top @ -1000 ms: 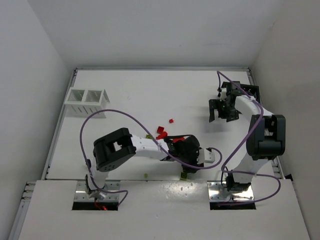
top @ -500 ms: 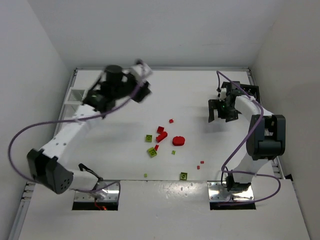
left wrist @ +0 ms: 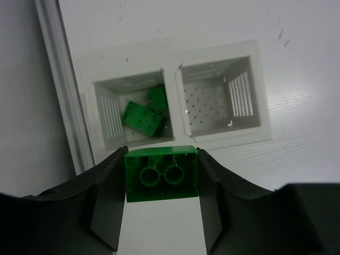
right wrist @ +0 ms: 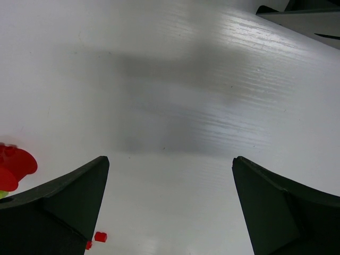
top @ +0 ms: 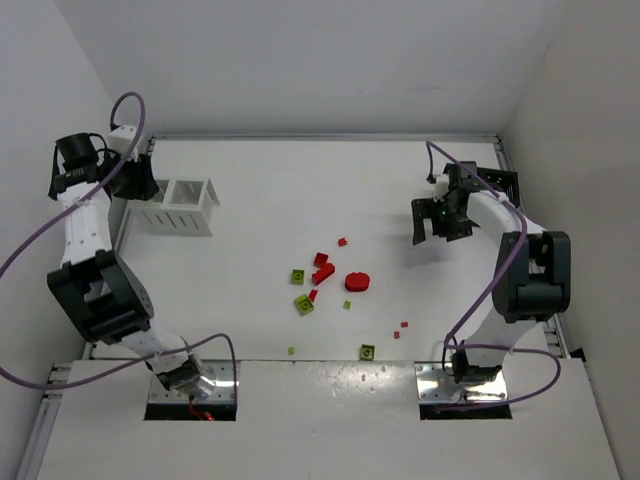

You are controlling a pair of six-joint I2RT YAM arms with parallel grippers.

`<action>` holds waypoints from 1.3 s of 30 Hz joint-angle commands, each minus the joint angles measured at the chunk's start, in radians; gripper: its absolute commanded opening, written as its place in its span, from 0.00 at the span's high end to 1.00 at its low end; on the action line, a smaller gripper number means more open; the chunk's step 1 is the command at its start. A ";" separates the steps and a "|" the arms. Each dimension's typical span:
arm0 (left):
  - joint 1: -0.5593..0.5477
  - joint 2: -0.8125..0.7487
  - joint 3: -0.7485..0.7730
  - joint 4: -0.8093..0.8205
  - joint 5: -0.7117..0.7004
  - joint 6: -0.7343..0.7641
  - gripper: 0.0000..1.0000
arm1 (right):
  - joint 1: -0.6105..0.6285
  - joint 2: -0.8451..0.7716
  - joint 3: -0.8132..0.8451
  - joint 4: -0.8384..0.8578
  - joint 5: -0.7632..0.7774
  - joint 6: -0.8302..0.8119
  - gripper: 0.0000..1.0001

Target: Sort the legos into containers by color

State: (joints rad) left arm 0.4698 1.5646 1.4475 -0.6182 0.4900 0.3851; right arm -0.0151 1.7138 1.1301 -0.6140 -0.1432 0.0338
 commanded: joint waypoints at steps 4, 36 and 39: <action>0.053 0.159 0.142 -0.029 0.049 0.034 0.72 | 0.017 -0.051 -0.001 0.011 -0.025 -0.034 0.00; -0.016 0.146 0.163 0.037 0.051 0.057 0.29 | 0.177 -0.238 -0.085 -0.030 -0.257 -0.262 0.06; -0.058 0.019 0.095 0.005 0.084 0.069 0.29 | 0.309 -0.215 -0.096 -0.039 -0.236 -0.290 0.07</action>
State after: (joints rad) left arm 0.4599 1.7588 1.5799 -0.6159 0.4927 0.4236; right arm 0.1982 1.5028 1.0462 -0.6445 -0.3660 -0.1940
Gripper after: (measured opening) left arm 0.713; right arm 0.929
